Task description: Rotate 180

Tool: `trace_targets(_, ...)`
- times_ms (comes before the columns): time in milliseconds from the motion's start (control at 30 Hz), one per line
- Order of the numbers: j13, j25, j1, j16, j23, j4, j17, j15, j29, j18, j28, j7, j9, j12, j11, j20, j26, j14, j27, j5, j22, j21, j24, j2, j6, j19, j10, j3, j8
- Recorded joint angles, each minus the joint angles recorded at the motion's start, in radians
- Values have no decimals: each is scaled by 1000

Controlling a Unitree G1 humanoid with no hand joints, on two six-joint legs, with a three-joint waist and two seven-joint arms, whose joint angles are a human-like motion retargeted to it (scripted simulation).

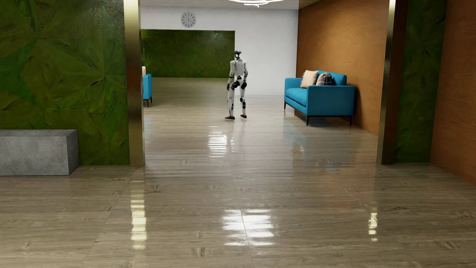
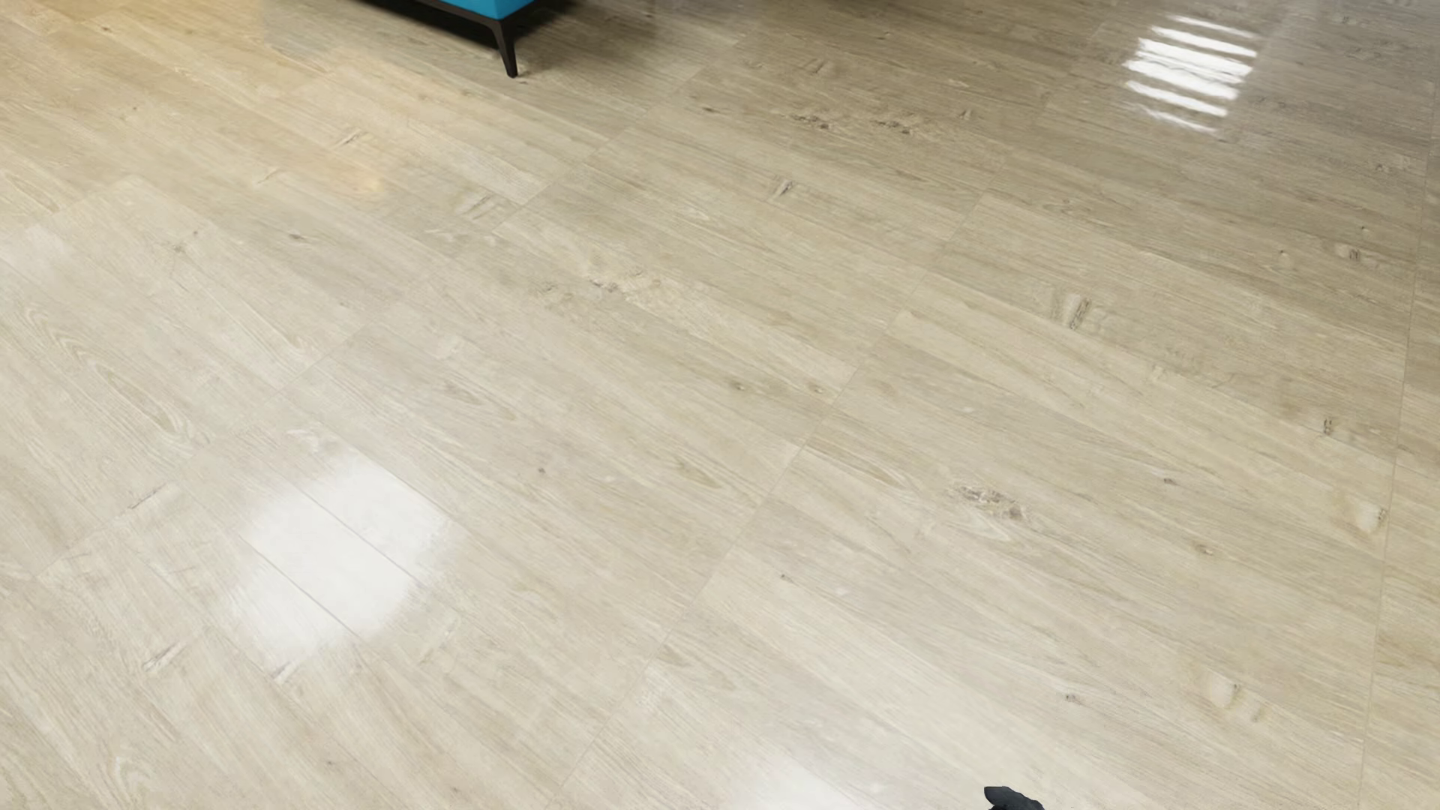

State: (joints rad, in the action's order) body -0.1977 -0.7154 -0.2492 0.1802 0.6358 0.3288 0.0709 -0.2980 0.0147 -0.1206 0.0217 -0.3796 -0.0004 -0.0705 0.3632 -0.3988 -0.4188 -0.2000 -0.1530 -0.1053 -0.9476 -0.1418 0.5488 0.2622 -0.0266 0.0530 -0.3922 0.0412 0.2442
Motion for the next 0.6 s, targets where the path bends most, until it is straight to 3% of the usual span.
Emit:
trace_targets(167,-31,4,-44,65,37,28,-24,-20,1,-24,-12,64,9,-19,7,36,6,17,-12,29,36,-12,-8,3,1,-28,-6,-10,54)
trace_targets(300,-76,-1,-129,70,85,23,-50,-29,-13,-31,-16,202,21,74,-22,13,16,23,-74,38,74,-16,22,-31,-10,-39,-41,-11,173)
trace_targets(400,-102,-25,-202,34,149,-14,-27,-35,-36,-3,-43,295,35,124,-19,-29,56,22,-97,15,140,-7,42,-49,-29,-30,-103,-15,256)
trace_targets(467,-87,-48,-235,-2,183,-35,4,-33,-49,6,-60,302,42,120,-17,-48,84,32,-109,-9,195,5,42,-57,-43,-16,-145,-17,287)
trace_targets(567,-51,-52,-278,-18,171,-77,44,-26,-44,-40,-20,360,45,115,-10,-129,112,22,-99,-47,223,-2,58,-62,-55,11,-222,-17,304)
trace_targets(600,-38,-40,-294,-7,147,-75,49,-22,-28,-11,-8,361,45,124,-8,-173,117,-6,-89,-59,219,-17,88,-62,-58,21,-246,-13,307)
